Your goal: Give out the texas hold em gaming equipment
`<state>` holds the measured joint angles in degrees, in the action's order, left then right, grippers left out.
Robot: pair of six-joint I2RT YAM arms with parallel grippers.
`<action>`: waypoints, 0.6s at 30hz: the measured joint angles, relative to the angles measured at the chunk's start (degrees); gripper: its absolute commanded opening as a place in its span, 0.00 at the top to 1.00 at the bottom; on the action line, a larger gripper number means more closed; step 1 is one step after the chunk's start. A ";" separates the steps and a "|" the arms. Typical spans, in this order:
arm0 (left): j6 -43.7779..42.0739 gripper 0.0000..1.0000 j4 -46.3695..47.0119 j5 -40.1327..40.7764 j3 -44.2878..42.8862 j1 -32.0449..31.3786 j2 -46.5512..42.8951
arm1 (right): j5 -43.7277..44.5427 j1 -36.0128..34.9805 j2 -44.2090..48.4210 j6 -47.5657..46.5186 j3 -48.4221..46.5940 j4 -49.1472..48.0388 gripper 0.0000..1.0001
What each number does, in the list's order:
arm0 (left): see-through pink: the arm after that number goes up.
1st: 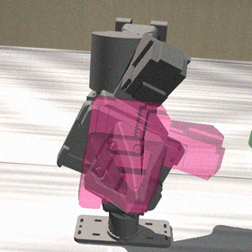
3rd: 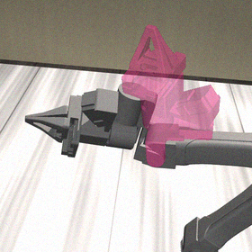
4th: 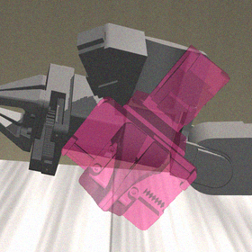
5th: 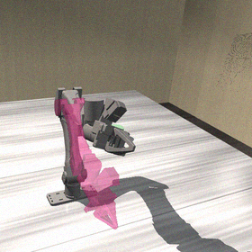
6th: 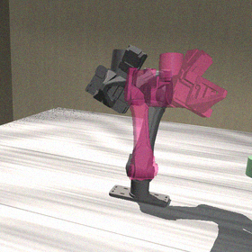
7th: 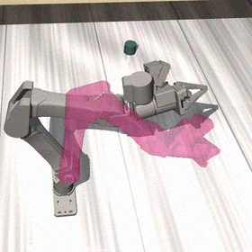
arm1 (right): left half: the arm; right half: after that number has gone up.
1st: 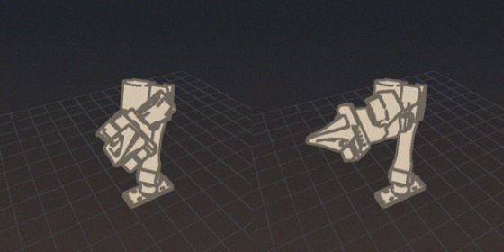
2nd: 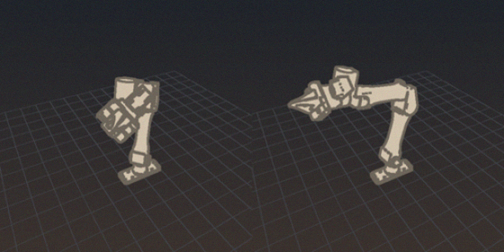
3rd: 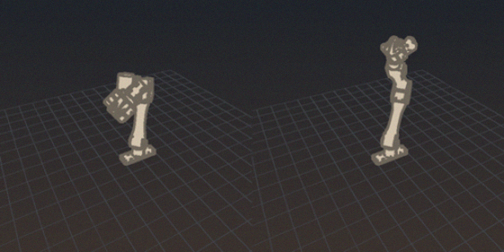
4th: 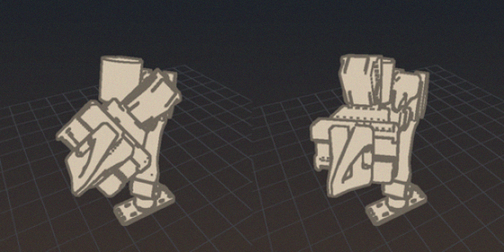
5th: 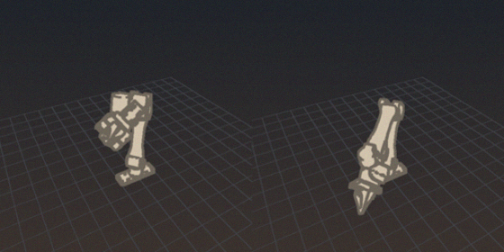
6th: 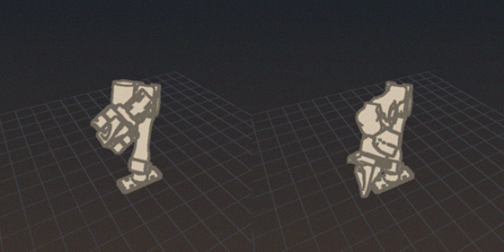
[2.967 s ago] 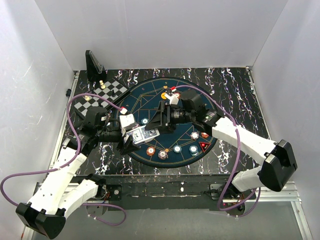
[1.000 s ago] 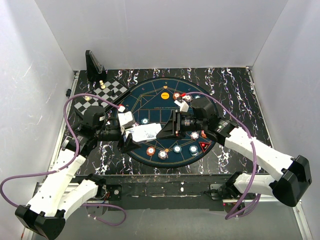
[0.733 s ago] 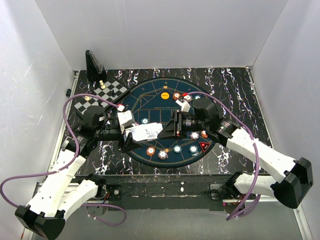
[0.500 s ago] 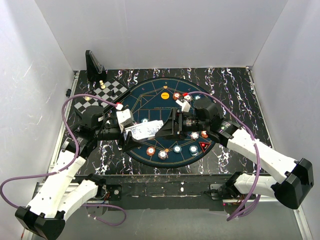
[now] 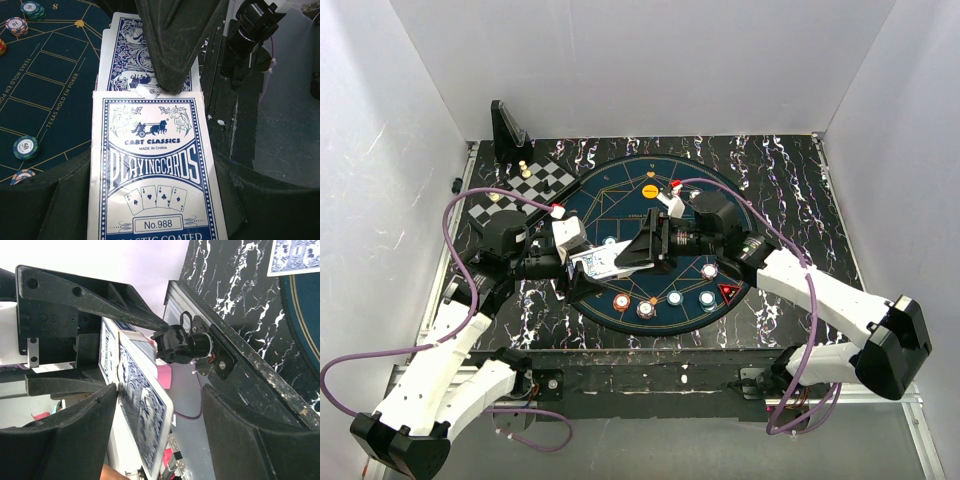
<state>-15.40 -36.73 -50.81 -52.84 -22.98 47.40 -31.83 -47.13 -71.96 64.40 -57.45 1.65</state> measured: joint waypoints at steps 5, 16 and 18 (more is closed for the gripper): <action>0.02 1.00 0.85 -0.20 0.00 0.00 0.00 | -0.13 -1.57 -1.86 1.38 -1.46 -2.82 0.49; -2.32 0.34 0.79 0.35 0.85 0.00 0.04 | 0.02 -2.45 -2.40 4.20 -1.77 -6.05 0.84; -2.84 0.30 0.76 0.61 0.85 0.00 0.11 | 0.15 -2.45 -2.40 4.26 -1.77 -6.03 0.88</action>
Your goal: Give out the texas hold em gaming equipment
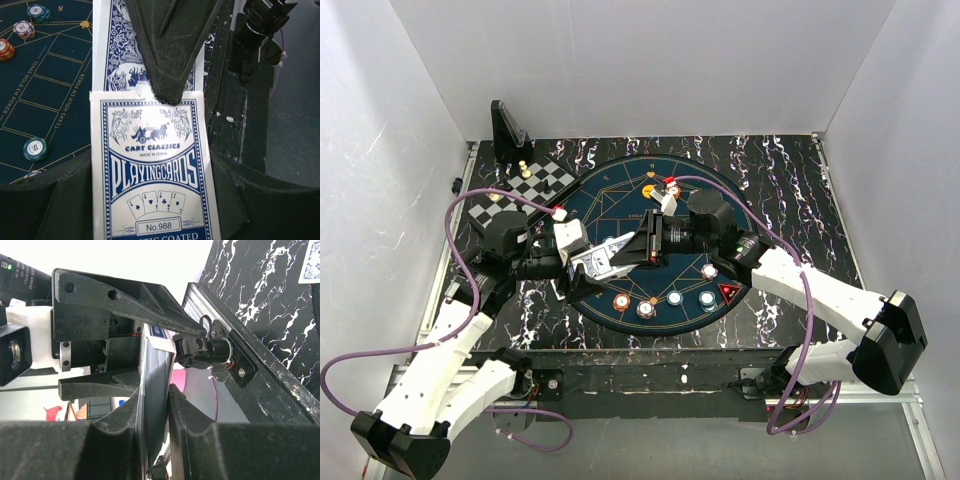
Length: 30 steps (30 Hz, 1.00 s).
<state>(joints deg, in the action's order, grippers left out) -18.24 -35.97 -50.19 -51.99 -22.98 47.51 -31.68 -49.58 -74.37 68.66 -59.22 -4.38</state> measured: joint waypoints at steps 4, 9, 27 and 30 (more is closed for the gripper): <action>-0.57 0.13 0.04 0.13 -0.02 0.00 0.00 | 0.00 -0.04 0.00 -0.11 0.07 0.17 0.90; -1.46 0.02 -0.02 0.76 -0.04 0.00 -0.07 | 0.04 -0.04 0.00 -0.31 0.11 0.66 0.91; -3.54 0.09 -2.38 -0.50 -4.02 -0.11 1.92 | 1.68 -0.70 -0.48 -3.61 0.17 4.94 0.95; -4.61 0.08 -4.13 -0.37 -4.02 -0.20 2.64 | 1.75 -0.70 -0.48 -3.96 0.17 4.96 0.95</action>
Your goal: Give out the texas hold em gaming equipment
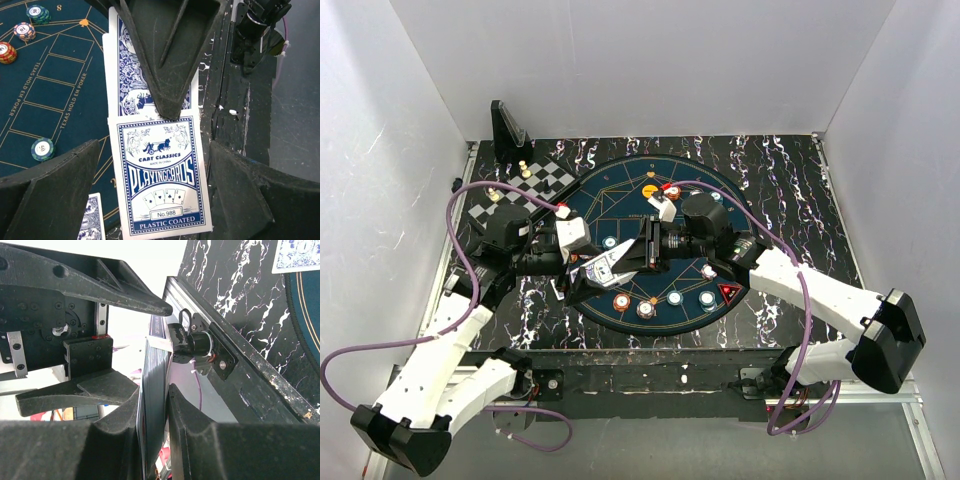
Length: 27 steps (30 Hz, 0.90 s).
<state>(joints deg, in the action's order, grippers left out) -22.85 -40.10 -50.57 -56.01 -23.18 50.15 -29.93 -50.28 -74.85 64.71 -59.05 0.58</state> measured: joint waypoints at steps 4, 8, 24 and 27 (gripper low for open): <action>-1.62 0.09 -1.73 1.16 0.00 -0.26 -0.15 | 0.13 -0.04 -0.02 -0.26 0.00 0.20 0.96; -2.91 0.14 -2.34 2.82 0.00 -0.44 -0.22 | 0.24 -0.07 -0.46 -0.35 -0.11 0.66 0.97; -4.85 0.21 -3.39 5.40 0.02 -2.47 0.17 | 1.31 -0.70 -1.66 -0.37 -1.64 1.49 0.99; -5.14 0.31 -3.41 6.14 0.02 -2.51 0.20 | 1.31 -0.79 -1.81 -0.37 -1.77 1.51 0.99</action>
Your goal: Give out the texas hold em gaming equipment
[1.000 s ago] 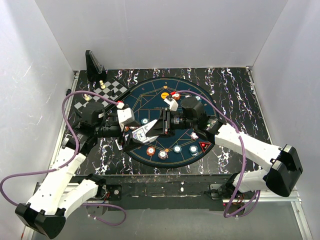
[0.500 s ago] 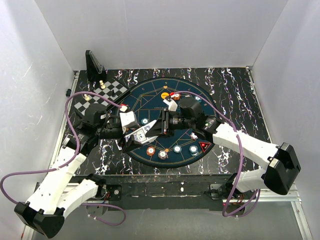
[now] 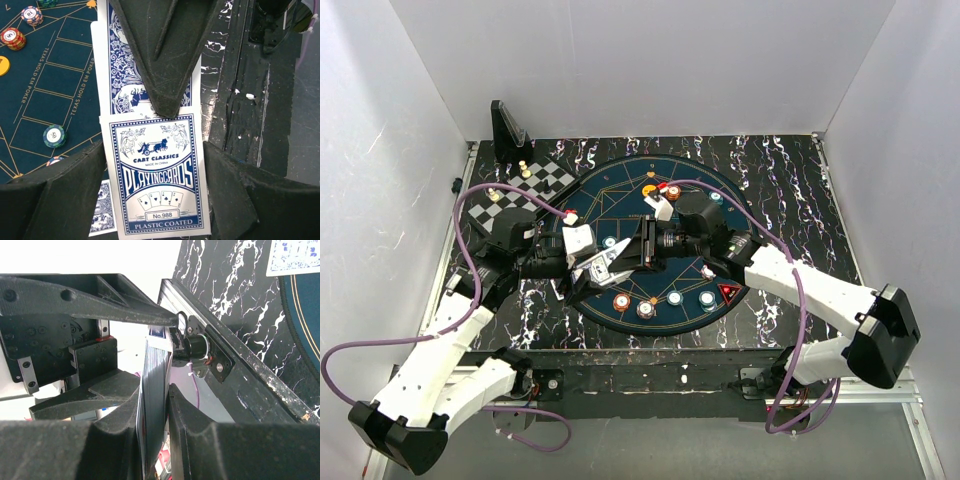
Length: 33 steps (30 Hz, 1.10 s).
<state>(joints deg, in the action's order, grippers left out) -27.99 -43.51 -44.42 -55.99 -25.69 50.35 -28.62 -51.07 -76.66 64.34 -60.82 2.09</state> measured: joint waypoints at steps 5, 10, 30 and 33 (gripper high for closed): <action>-0.17 0.48 -0.37 1.33 0.00 -0.31 0.66 | 0.94 -0.07 -0.66 -0.09 -0.59 0.07 0.99; -0.15 0.73 -1.05 1.92 0.00 -0.42 1.16 | 1.36 -0.24 -1.27 -0.07 -0.70 0.52 0.93; 0.11 1.00 -1.66 1.86 0.02 -0.68 0.70 | 2.23 -0.24 0.85 -3.34 -0.70 4.94 0.45; 0.09 1.00 -2.10 1.57 0.02 -0.68 0.70 | 2.71 0.26 0.85 -3.65 -0.70 5.57 0.48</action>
<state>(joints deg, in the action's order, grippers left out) -27.90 -45.60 -42.85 -55.96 -26.37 51.05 -25.91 -50.81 -75.81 60.69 -61.52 7.66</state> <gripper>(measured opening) 0.650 0.544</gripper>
